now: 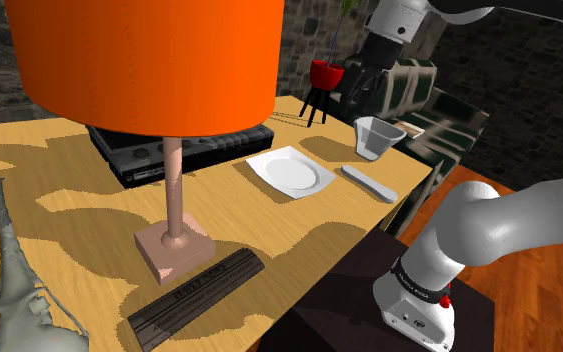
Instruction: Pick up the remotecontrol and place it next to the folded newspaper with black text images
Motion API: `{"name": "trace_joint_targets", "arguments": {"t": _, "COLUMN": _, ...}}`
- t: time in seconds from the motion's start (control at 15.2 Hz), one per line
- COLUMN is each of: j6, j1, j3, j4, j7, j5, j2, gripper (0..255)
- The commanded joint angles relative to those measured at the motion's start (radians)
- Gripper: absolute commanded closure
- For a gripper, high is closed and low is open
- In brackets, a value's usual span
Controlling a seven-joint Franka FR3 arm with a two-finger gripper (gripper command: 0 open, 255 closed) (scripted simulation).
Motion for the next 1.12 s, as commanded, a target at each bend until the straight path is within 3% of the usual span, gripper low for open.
{"name": "trace_joint_targets", "arguments": {"t": 0.0, "j6": 0.0, "j1": 0.0, "j3": 0.0, "j4": 0.0, "j7": 0.0, "j5": 0.0, "j2": 0.0, "gripper": 0}}
{"name": "trace_joint_targets", "arguments": {"t": 0.59, "j6": 0.134, "j1": -0.072, "j3": -0.126, "j4": -0.236, "j7": -0.138, "j5": -0.111, "j2": -0.065, "gripper": 0}}
{"name": "trace_joint_targets", "arguments": {"t": 1.06, "j6": 0.263, "j1": -0.154, "j3": -0.243, "j4": -0.371, "j7": -0.25, "j5": -0.224, "j2": -0.05, "gripper": 0}}
